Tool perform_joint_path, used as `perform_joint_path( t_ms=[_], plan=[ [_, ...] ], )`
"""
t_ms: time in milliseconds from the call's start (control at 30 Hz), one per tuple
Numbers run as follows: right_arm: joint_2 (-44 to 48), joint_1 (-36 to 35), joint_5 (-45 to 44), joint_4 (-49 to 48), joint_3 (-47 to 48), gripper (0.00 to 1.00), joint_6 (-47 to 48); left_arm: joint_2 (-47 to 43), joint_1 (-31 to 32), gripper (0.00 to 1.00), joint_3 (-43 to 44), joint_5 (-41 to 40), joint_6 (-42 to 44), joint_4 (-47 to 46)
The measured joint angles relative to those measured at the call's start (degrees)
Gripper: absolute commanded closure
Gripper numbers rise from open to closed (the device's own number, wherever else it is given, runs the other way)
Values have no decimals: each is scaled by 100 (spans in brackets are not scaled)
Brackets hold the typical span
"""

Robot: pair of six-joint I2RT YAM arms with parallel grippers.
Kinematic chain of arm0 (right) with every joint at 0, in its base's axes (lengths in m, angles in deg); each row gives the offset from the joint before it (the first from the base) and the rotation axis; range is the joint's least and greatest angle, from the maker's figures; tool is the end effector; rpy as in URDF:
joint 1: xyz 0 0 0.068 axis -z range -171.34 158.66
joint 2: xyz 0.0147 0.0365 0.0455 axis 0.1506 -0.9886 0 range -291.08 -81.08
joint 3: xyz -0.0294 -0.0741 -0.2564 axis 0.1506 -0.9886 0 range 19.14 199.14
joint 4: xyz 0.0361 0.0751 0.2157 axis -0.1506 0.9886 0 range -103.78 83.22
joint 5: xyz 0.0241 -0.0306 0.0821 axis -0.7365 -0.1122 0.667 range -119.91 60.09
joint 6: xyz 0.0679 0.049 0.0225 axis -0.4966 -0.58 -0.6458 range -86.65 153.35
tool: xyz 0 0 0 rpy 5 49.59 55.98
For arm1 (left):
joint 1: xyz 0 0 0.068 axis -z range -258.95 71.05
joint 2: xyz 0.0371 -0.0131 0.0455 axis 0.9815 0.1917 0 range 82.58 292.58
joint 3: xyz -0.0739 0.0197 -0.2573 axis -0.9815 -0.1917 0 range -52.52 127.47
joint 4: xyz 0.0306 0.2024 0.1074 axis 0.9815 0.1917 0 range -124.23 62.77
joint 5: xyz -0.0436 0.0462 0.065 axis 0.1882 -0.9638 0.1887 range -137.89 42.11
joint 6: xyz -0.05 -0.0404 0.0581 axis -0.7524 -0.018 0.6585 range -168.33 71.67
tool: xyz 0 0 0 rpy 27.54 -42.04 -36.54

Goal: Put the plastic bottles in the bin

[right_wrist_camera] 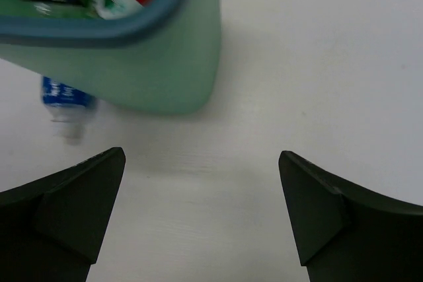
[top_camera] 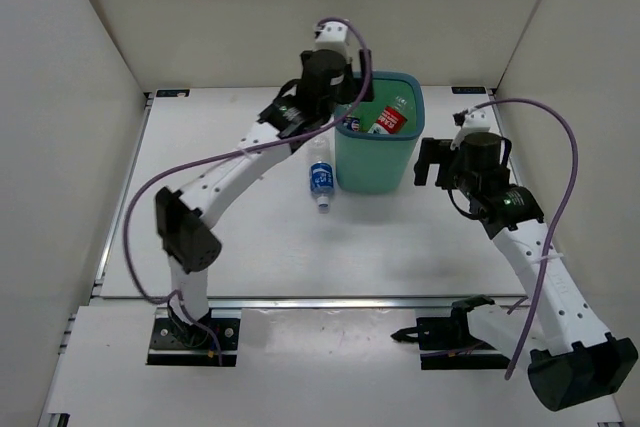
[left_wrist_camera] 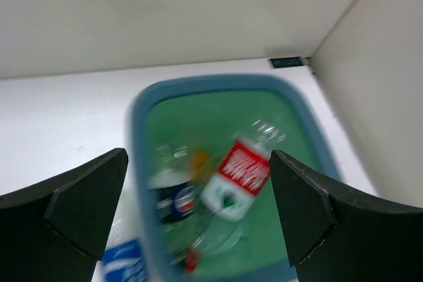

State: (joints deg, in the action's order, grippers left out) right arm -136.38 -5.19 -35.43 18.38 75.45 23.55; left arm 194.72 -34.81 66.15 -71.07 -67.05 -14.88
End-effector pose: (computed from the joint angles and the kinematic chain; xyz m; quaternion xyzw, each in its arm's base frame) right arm 0.2078 0.0436 0.3128 -0.0071 0.8703 0.0595 0.4889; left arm 0.3531 -0.3005 0.4056 0.0462 0.7745 -0.1847 0.6033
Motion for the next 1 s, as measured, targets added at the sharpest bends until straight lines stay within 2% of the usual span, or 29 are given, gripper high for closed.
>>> perform_joint_path(
  t_ms=[100,200,333,433,600,800,1000],
  plan=[
    [-42,-535,-118,-129,367,0,63,-1239,-361,2,-1303,-44,-170,313],
    [-398,-1539,-131,-111,490,1,79,-2592,-973,2,-2850,-98,-422,511],
    [-1397,-2645,55,-310,697,1,74,-4041,-2118,1,-4494,-151,-758,1023],
    [-2286,-2944,243,-496,835,1,31,-4728,-2625,1,-5348,-269,-833,1637],
    [-3781,-3115,-11,-741,1672,1,-55,-5368,-2732,1,-5947,-203,-946,2413],
    [-5372,-3213,-960,-1176,2739,1,-282,-6260,-2739,1,-6151,114,-1069,2697],
    [-6000,-3134,-1569,-1421,3056,3,-522,-6457,-2732,2,-6148,59,-1082,3027]
  ],
)
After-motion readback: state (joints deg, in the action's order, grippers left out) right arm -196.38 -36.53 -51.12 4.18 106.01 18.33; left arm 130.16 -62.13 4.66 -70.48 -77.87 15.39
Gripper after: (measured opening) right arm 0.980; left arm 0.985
